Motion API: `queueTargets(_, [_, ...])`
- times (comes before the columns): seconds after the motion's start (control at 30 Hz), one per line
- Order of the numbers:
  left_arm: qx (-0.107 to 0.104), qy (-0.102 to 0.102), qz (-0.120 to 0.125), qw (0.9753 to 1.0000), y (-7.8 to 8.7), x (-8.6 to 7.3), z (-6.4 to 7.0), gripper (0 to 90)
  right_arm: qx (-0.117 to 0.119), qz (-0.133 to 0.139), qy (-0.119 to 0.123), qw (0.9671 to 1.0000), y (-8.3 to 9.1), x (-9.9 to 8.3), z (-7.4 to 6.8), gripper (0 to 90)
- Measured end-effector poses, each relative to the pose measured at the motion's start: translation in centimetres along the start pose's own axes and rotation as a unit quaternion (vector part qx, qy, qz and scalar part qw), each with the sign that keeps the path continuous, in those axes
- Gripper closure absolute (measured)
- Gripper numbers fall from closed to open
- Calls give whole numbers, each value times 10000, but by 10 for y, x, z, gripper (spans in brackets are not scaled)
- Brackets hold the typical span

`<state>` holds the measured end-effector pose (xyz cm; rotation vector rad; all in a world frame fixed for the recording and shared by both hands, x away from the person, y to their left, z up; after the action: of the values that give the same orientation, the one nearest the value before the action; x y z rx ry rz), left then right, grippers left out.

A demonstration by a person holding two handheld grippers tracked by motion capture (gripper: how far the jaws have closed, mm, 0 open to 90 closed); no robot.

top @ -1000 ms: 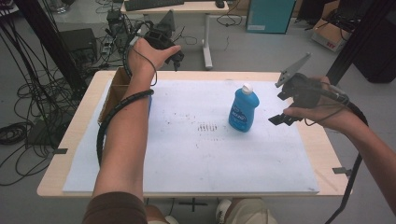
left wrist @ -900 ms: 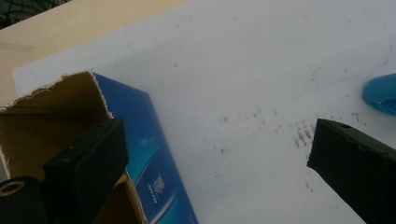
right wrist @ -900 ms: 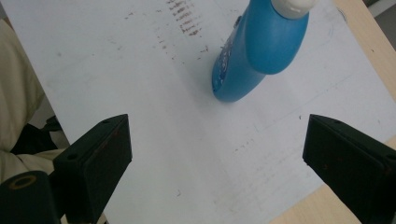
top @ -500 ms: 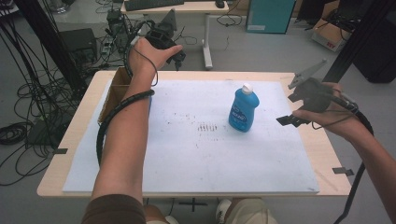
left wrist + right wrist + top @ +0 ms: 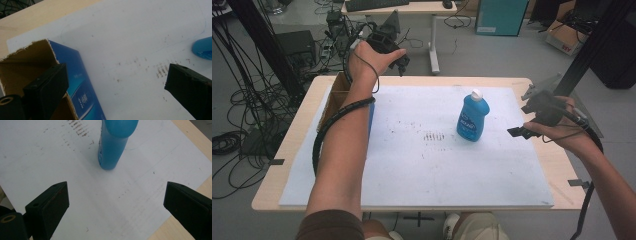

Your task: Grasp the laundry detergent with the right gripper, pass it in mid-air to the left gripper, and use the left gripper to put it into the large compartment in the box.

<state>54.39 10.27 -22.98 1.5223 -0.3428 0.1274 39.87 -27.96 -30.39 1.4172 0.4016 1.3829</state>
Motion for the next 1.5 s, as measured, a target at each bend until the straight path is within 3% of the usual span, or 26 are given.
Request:
queueTargets(0.97, [32, -130, 35, 9999, 4, -1, 5, 52, -193, 324, -496, 9981, -31, -7, -1, 56])
queueTargets(1.5, [38, -153, -6, 9999, -2, 0, 4, 52, -162, 451, -622, 9969, -53, -3, 0, 54])
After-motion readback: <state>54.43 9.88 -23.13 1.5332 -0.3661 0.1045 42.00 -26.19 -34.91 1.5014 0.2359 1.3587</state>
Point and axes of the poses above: each handheld gripper's, and its own axes: y roughly backward along the jaws, x roughly out of its top, z roughly to its right, the point moved 5 cm from there along -y, roughly forward along the jaws, and after that the axes turned 14 degrees about y, right-handed, at the moved point
